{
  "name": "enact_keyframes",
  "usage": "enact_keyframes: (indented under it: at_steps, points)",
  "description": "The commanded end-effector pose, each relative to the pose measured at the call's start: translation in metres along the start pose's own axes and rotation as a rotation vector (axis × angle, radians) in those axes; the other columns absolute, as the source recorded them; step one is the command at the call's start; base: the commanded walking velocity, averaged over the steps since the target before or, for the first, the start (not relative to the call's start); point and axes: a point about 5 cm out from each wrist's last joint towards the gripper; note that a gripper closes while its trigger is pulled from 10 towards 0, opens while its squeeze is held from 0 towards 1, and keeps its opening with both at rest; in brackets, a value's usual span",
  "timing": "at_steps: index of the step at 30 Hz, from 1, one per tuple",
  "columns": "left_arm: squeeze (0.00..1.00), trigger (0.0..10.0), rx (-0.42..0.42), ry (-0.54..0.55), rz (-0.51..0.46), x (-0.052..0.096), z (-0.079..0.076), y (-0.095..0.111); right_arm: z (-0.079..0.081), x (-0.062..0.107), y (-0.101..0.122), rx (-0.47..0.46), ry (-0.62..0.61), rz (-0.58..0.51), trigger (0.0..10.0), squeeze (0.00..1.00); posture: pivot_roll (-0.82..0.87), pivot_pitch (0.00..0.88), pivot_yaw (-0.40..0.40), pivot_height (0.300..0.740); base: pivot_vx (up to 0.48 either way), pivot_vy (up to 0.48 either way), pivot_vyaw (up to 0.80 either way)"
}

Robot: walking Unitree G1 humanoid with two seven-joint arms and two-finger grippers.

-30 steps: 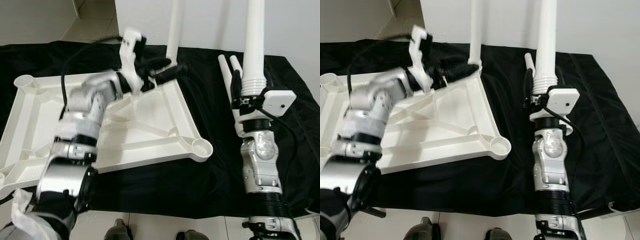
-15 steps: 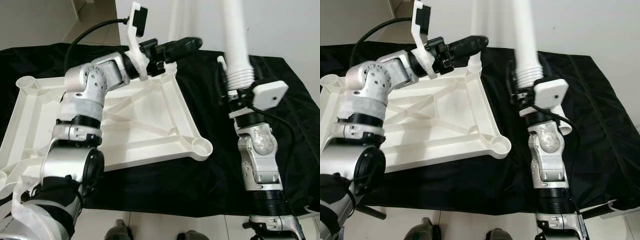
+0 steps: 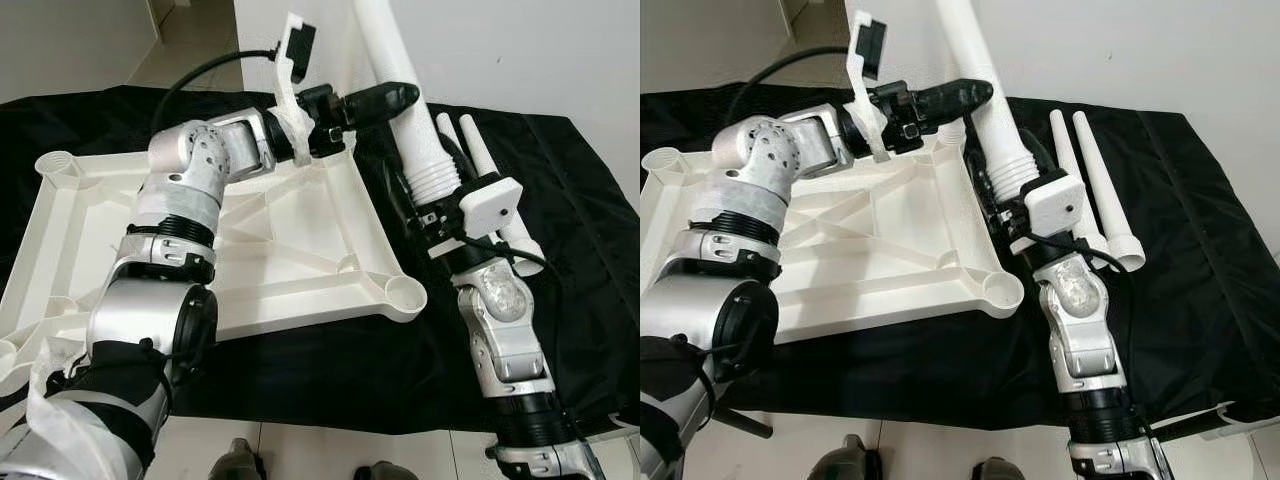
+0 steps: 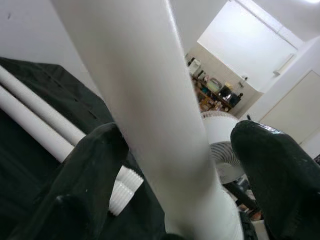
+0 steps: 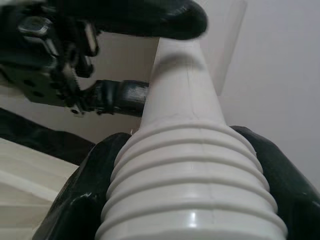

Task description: Building children table

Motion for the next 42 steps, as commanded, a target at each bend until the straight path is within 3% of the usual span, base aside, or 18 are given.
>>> enact_keyframes:
  at_steps: [1, 3, 10, 17, 18, 22, 23, 38, 42]
  points:
    - [0.0, 10.0, -0.033, 0.007, 0.023, -0.006, -0.002, 0.003, 0.003, 0.0, 0.004, 0.01, 0.016, -0.015, 10.0, 0.0, 0.0, 0.0, 0.027, 0.74, 0.0, 0.0, 0.0]
    - [0.0, 10.0, -0.002, 0.049, 0.006, -0.007, 0.002, 0.007, 0.01, 0.004, 0.001, -0.004, 0.036, 0.004, 10.0, 0.0, 0.0, 0.0, 0.028, 0.74, 0.0, 0.0, 0.0]
    - [0.0, 10.0, -0.006, 0.119, -0.035, -0.007, 0.007, 0.02, 0.02, 0.015, -0.008, -0.026, 0.061, 0.055, 10.0, 0.0, -0.01, 0.0, 0.029, 0.74, 0.0, 0.0, 0.0]
    - [0.0, 10.0, -0.001, 0.242, -0.107, 0.005, 0.017, 0.039, 0.027, 0.031, -0.018, -0.053, 0.042, 0.11, 10.0, 0.0, -0.01, 0.0, 0.032, 0.74, 0.0, 0.0, 0.0]
    - [0.0, 6.3, 0.022, 0.29, -0.12, 0.007, 0.022, 0.038, 0.026, 0.035, -0.021, -0.046, 0.039, 0.127, 10.0, 0.0, -0.01, 0.0, 0.034, 0.74, 0.0, 0.0, 0.0]
    - [0.0, 6.3, 0.05, 0.345, -0.13, 0.009, 0.027, 0.036, 0.025, 0.04, -0.024, -0.038, 0.036, 0.145, 10.0, 0.0, -0.01, 0.0, 0.034, 0.74, 0.0, 0.0, 0.0]
    - [0.0, 0.0, 0.057, 0.351, -0.123, 0.009, 0.029, 0.033, 0.024, 0.041, -0.025, -0.033, 0.039, 0.148, 10.0, 0.0, -0.01, 0.0, 0.038, 0.74, 0.0, 0.0, 0.0]
    - [0.0, 0.0, 0.123, 0.296, -0.144, 0.001, 0.025, 0.034, 0.021, 0.036, -0.03, -0.003, 0.112, 0.143, 10.0, 0.0, 0.01, 0.0, 0.021, 0.74, 0.0, 0.0, 0.0]
    - [0.0, 0.0, 0.139, 0.297, -0.153, 0.001, 0.024, 0.037, 0.021, 0.036, -0.031, -0.031, 0.114, 0.151, 10.0, 0.0, 0.01, 0.0, 0.018, 0.74, 0.0, 0.0, 0.0]
Point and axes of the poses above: a point about 5 cm out from each wrist's last joint towards the gripper, its own x axis pointing back from the gripper into the wrist, its own y axis along the axis of the wrist's last joint, z = x × y, and after that the axes turned 2 degrees about x, right-handed
